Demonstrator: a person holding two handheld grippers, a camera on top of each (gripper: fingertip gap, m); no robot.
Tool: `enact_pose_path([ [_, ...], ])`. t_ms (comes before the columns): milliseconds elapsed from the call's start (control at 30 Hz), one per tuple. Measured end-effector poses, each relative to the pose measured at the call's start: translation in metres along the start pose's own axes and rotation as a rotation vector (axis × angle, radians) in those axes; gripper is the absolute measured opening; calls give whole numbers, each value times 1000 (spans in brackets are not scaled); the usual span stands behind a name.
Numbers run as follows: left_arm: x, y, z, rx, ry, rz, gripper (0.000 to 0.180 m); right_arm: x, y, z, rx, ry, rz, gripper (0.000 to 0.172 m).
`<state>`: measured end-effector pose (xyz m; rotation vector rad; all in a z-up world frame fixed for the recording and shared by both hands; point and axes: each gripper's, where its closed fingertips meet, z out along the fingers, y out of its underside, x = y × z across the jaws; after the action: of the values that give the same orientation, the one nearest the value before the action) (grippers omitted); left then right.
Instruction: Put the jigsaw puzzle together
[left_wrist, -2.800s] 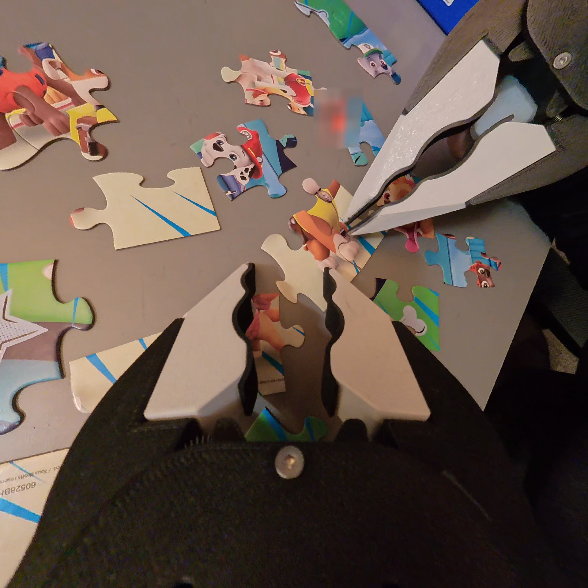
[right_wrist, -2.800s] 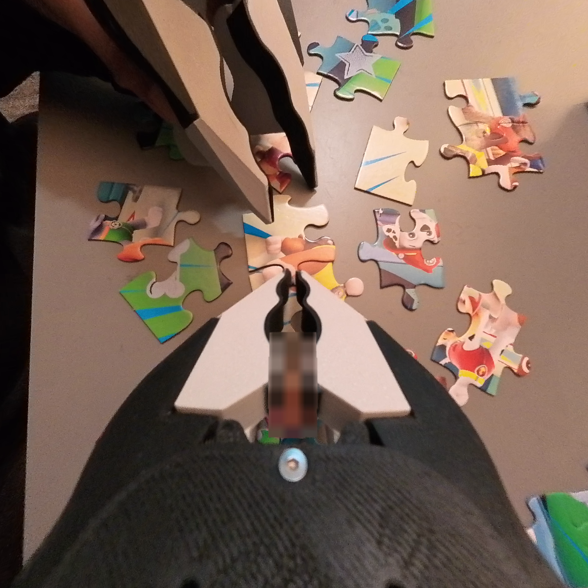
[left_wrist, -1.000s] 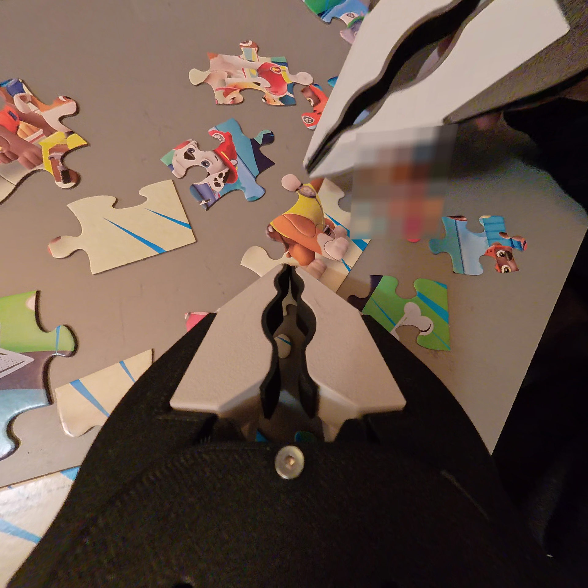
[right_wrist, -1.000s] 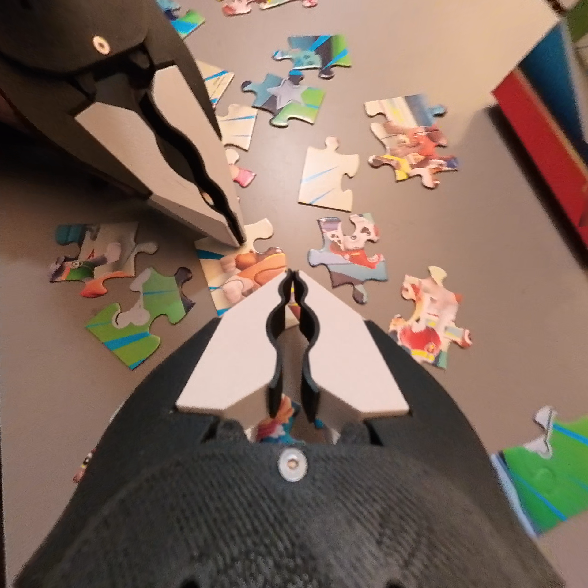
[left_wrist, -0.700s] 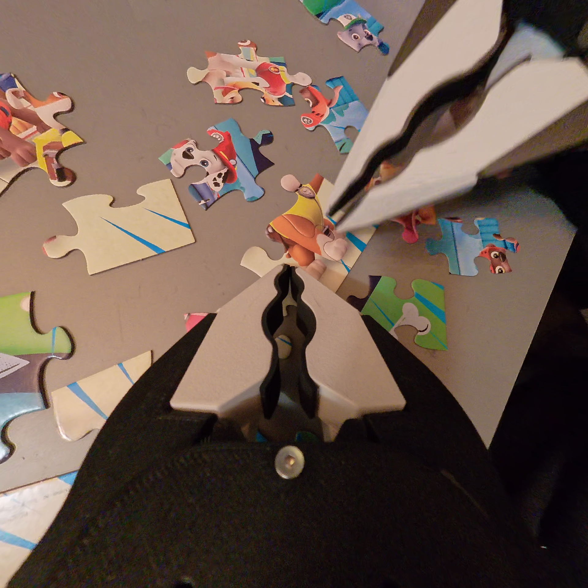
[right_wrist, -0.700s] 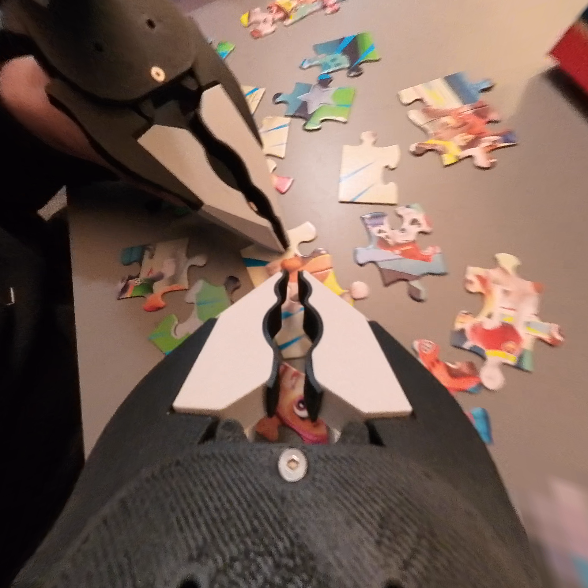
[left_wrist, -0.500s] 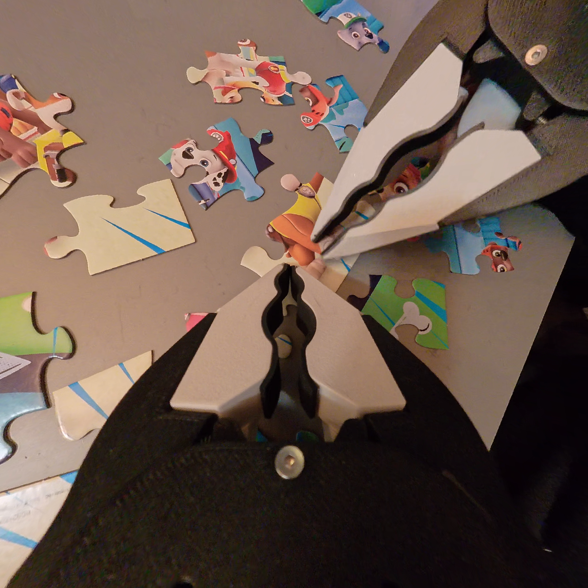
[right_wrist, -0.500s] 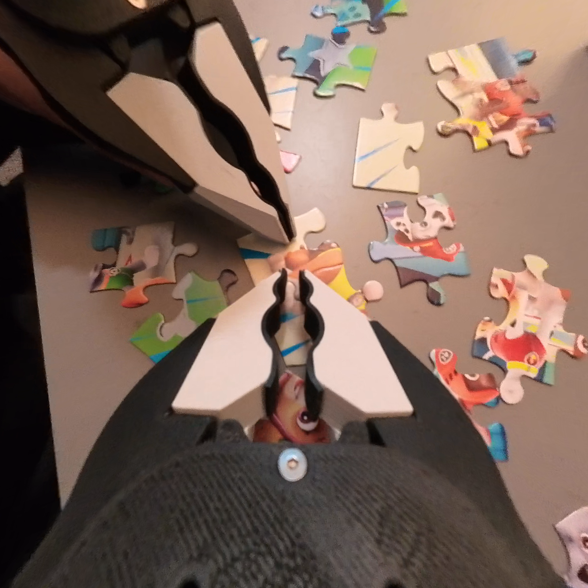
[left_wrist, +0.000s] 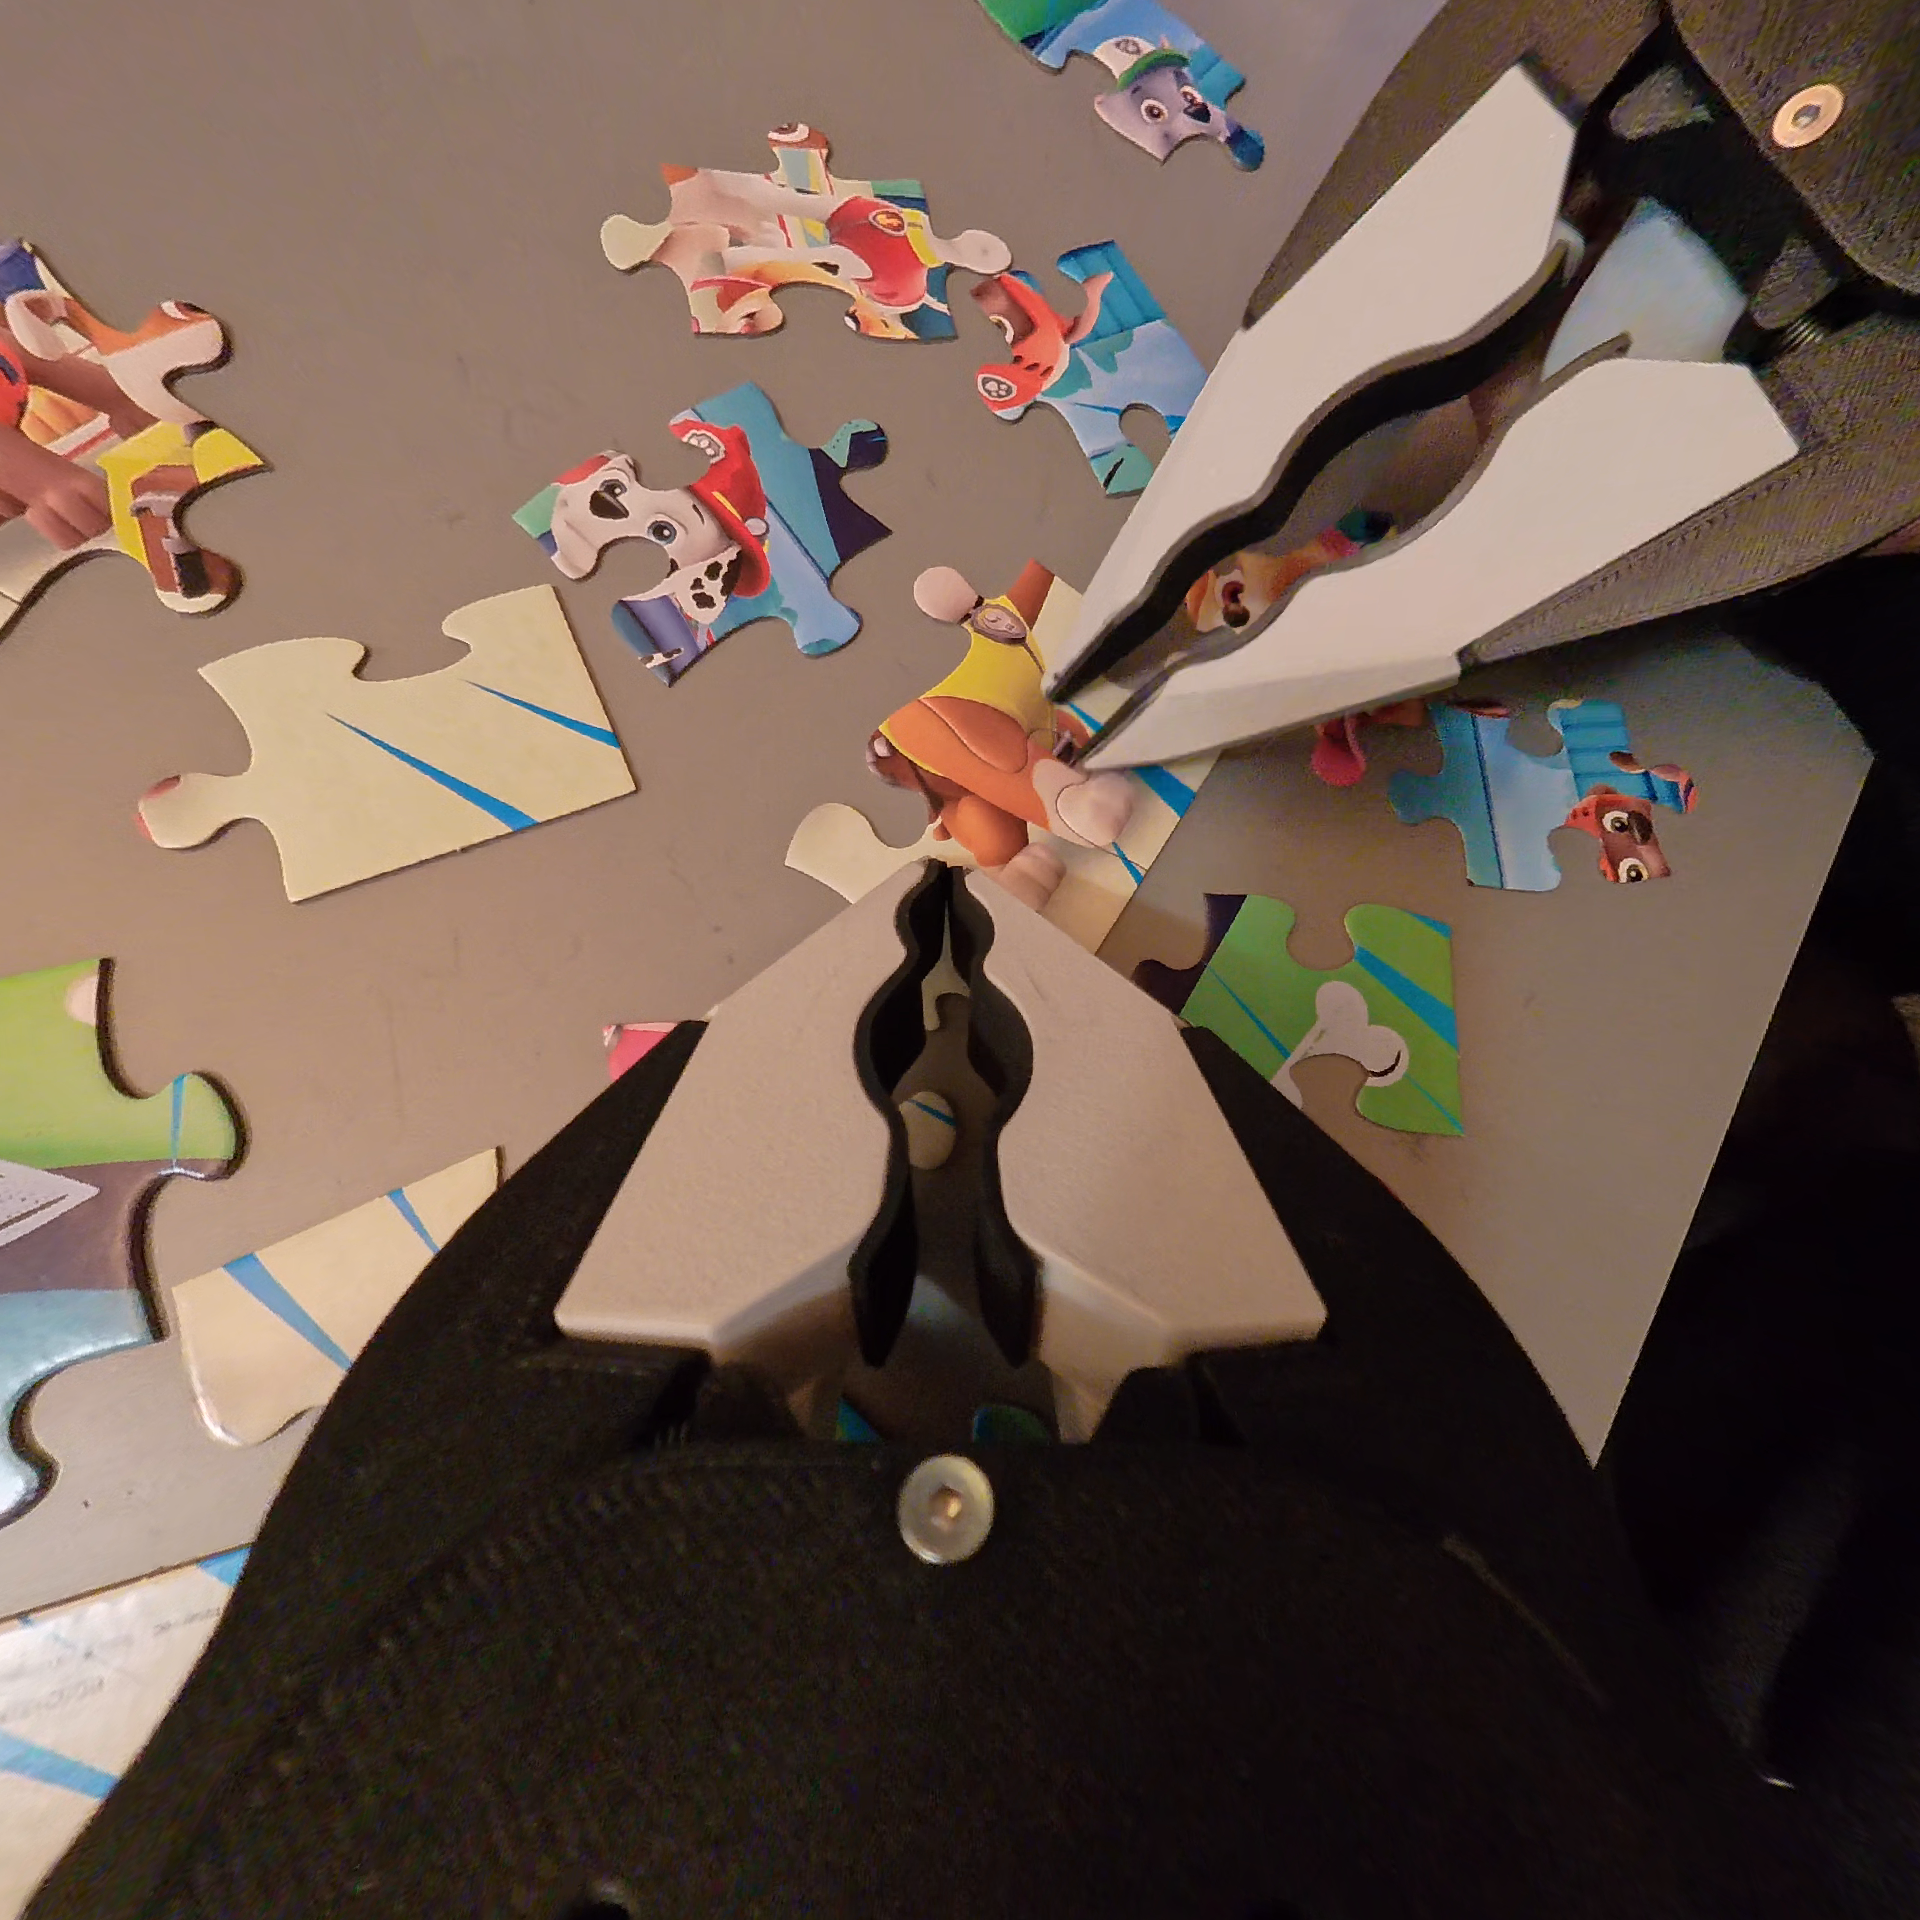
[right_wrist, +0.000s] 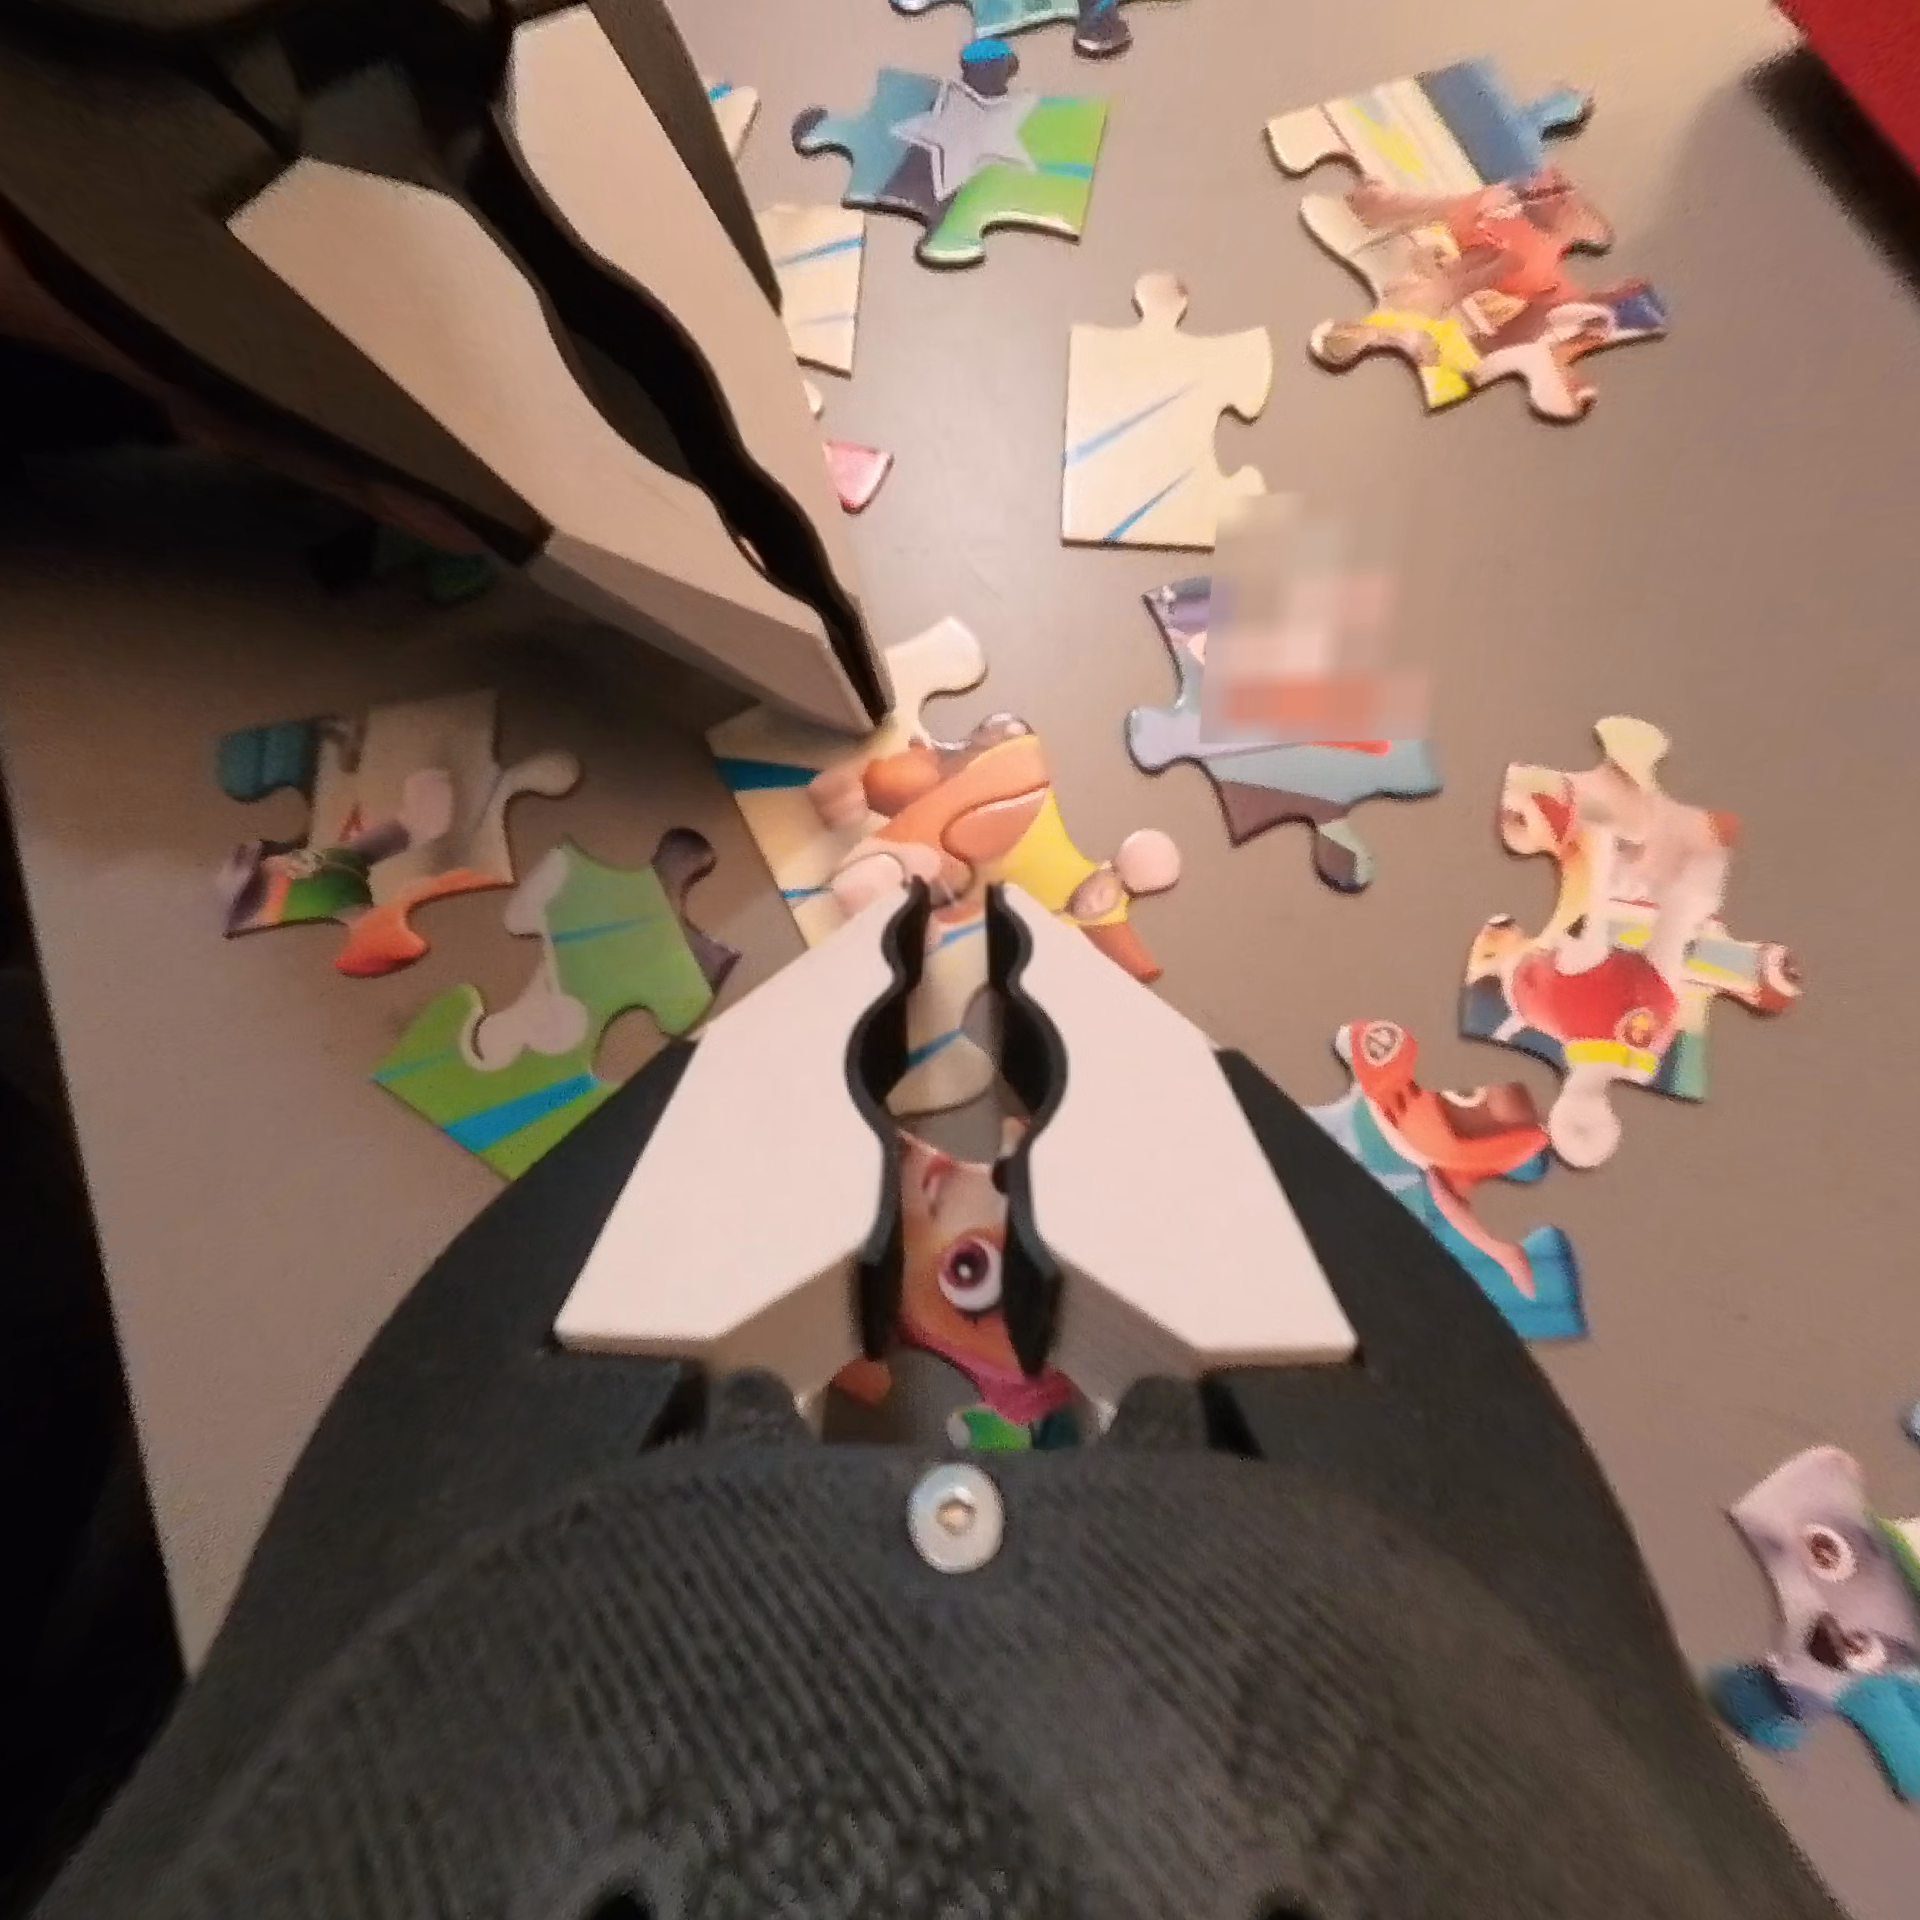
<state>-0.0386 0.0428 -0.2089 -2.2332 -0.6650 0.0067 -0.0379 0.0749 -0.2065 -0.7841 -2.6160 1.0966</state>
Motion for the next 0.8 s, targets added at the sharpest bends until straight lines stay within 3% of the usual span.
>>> enact_pose_path([
  [67, -1, -4, -2, 23, -11, 3, 0, 5, 4, -7, -9, 18, 11, 11],
  [133, -3, -23, -13, 155, -13, -13, 5, 10, -3, -19, 83, 16, 36, 13],
  [300, 5, -67, -66, 556, 155, -51, 15, 36, -37, -76, 582, 62, 159, 17],
  [467, -17, -83, -116, 918, 161, -160, 18, 59, -30, -108, 659, 241, 157, 17],
  [800, -24, -81, -129, 978, 106, -100, 18, 70, -28, -126, 774, 196, 285, 21],
])
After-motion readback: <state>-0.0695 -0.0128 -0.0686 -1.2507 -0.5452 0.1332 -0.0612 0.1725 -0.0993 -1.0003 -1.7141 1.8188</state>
